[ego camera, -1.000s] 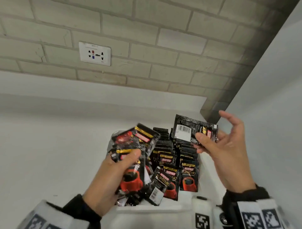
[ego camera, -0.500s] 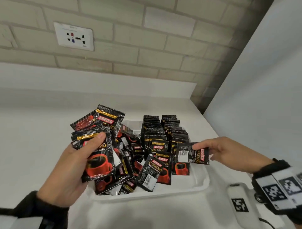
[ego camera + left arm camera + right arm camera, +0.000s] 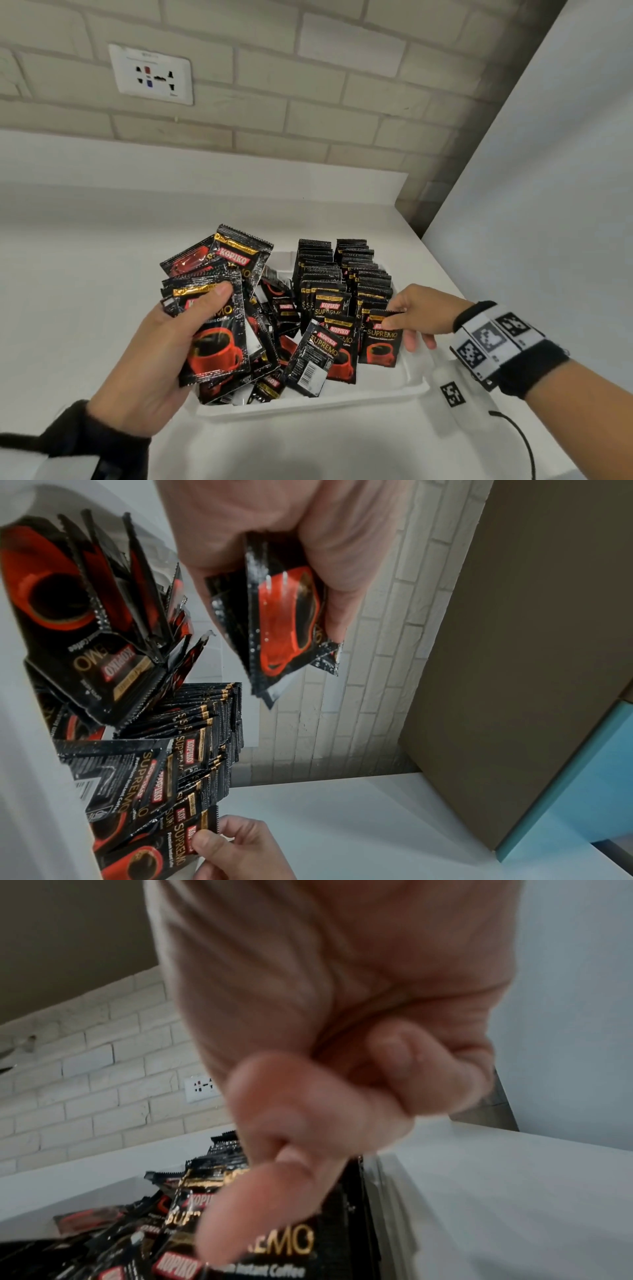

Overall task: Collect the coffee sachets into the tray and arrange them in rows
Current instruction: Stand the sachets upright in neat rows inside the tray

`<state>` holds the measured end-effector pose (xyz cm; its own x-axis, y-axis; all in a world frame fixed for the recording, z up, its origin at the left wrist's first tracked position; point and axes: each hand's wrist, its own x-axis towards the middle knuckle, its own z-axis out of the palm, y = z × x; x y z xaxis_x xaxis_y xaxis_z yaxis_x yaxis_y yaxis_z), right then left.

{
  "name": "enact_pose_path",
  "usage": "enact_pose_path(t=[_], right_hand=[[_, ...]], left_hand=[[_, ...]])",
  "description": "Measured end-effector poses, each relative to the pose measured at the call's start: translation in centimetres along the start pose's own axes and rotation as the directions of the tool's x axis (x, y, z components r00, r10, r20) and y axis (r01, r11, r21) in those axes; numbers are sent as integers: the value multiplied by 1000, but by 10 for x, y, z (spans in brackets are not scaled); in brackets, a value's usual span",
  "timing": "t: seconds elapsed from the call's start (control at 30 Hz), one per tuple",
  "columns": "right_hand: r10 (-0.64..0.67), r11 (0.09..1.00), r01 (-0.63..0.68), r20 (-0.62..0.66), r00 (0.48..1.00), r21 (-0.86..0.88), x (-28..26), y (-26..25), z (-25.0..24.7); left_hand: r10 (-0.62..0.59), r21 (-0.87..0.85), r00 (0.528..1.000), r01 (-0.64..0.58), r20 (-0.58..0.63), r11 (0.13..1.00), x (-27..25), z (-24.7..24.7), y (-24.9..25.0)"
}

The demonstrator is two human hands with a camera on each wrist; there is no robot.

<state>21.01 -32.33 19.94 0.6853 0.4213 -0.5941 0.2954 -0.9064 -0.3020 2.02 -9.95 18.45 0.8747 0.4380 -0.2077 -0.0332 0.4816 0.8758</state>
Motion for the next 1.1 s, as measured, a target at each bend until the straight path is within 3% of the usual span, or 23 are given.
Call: enact_pose_path(t=[0.17,0.23,0.3,0.4,0.5,0.73,0.8,0.9,1.1], right_hand=[[40,984,-67,-161,986,-165,-5,-4,4],[-24,939,-80,-297,955,-334,-17,-11,4],[-152,898,-18,-347,926,-440,-26,-24,6],[-311,849,204,-150,939,-487,-26,-49,17],[-382,779,330,14,924,-534,-11,-69,29],[-302,534,332,192,934,-778,10,-98,43],[-287,500,331,207,935,-800,12,-100,46],[-345,510,343,178,922,-788,12,-100,44],[-459,665,397,74,886,-632,0,-99,29]], left_hand=[[20,-20,1000,-20,-20,1000,0,-3,3],[14,-21,1000,-15,-26,1000,1,-4,2],[17,-18,1000,-18,-24,1000,1,-3,1],[9,-9,1000,-9,4,1000,2,3,-1],[2,-10,999,-1,41,1000,1,6,1],[-6,-15,1000,6,9,1000,2,-2,2],[-1,-19,1000,0,-2,1000,3,-4,2],[-8,-17,1000,8,-17,1000,4,-5,2],[-15,-46,1000,15,2,999,5,-2,3]])
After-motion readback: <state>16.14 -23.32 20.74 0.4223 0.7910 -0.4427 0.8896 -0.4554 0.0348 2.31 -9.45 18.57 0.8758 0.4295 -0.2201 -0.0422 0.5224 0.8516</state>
